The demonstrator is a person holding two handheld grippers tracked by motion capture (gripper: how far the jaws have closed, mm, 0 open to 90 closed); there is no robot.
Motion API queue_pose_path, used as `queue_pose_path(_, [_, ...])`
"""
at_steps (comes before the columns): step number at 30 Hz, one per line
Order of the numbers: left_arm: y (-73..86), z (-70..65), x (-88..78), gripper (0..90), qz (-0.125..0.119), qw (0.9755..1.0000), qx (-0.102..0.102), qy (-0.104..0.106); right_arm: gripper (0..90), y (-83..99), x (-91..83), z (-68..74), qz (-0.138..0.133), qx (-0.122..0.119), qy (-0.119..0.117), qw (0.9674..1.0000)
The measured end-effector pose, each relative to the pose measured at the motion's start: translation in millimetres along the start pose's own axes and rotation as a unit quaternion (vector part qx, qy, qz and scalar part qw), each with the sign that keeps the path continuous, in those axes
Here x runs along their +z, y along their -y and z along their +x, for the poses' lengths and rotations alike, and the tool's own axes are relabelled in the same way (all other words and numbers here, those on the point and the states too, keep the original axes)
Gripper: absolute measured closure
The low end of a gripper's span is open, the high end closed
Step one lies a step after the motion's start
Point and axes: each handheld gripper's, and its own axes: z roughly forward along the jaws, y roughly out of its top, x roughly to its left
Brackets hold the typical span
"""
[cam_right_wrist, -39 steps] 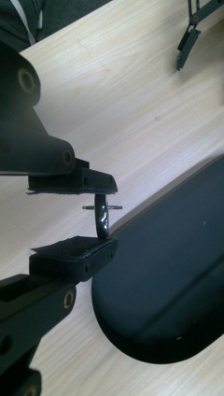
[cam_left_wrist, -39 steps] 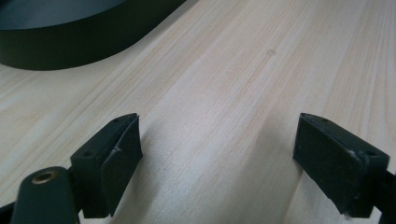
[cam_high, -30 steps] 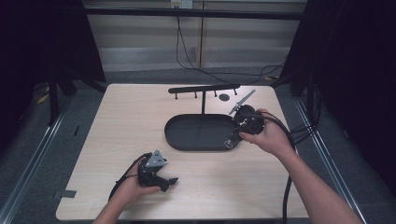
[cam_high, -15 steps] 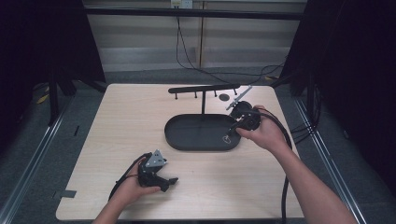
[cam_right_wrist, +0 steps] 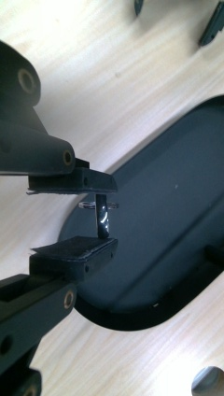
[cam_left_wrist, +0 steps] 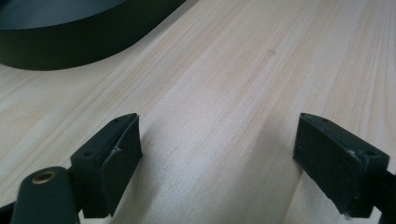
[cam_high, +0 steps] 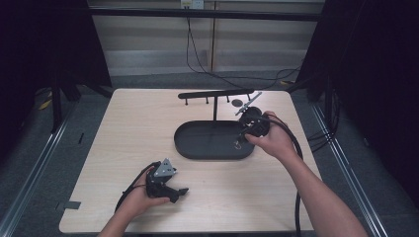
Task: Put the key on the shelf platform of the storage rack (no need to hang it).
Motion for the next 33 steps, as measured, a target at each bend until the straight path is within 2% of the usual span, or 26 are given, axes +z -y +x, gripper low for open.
queue_pose_path(13, [0.0,0.0,-0.2,14.8,0.001,1.0,0.002,0.0,68.2,-4.5,16.3,-6.1,-0.015,0.01,0.009,0.9998])
queue_pose_path(19, [0.0,0.0,-0.1,14.8,0.001,1.0,0.002,0.003,68.2,-6.4,22.1,-7.8,-0.015,0.014,0.017,0.9997])
queue_pose_path(33, [0.1,-0.3,-0.2,14.8,0.001,1.0,0.003,0.004,68.2,-8.3,39.6,-8.4,-0.009,0.021,0.016,0.9996])
